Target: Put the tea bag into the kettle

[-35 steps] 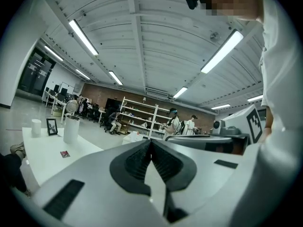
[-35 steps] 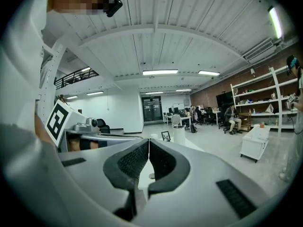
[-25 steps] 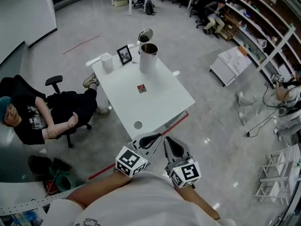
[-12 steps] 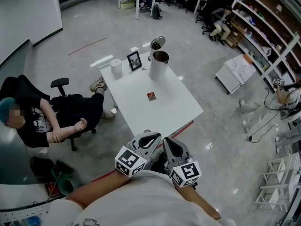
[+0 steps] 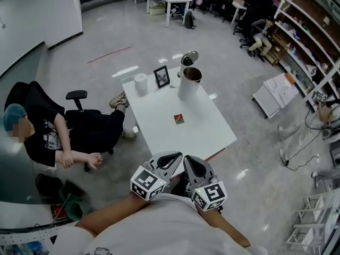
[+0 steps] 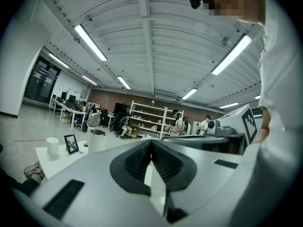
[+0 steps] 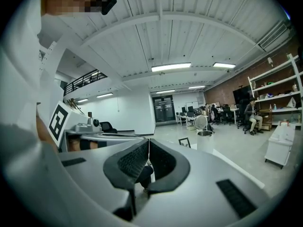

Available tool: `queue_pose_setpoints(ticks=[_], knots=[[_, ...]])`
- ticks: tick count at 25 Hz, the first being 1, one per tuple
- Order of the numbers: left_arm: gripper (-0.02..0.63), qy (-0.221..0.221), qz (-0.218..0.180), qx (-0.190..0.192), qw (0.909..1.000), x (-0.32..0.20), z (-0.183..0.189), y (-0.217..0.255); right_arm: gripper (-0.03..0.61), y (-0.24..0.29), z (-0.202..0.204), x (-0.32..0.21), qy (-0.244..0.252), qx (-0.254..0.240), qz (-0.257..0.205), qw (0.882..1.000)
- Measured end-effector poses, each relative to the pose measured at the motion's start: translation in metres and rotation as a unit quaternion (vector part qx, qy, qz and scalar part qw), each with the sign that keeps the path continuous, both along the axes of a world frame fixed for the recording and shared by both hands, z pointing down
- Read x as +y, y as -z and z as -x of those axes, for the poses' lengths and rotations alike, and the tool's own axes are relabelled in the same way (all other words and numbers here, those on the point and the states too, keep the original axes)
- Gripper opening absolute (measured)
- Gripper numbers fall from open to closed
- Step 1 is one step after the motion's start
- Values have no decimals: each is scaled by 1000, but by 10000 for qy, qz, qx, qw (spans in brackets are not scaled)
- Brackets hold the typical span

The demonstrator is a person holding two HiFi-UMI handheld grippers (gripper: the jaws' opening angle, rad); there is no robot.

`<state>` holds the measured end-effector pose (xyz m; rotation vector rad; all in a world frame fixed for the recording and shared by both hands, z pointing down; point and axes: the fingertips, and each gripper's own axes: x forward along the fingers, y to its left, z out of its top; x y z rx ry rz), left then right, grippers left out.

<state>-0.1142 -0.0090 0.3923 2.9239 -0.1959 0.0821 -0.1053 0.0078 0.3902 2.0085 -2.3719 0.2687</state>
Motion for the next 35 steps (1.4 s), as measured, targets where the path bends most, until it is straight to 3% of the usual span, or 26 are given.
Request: queue_pose_setpoints(ticks=[13, 17, 27, 35], knots=[[11, 432, 246, -142, 9987, -67, -66, -16, 12, -13, -71, -69, 439, -105, 156, 9989], [11, 766, 248, -130, 9967, -94, -87, -15, 12, -11, -100, -94, 636, -32, 159, 9978], [11, 1590, 458, -453, 9852, -144, -128, -35, 12, -35, -148, -146, 1351, -342, 415, 9894], [11, 2065, 440, -703, 9749, -164, -150, -49, 12, -59, -181, -172, 1613, -584, 667, 9829]])
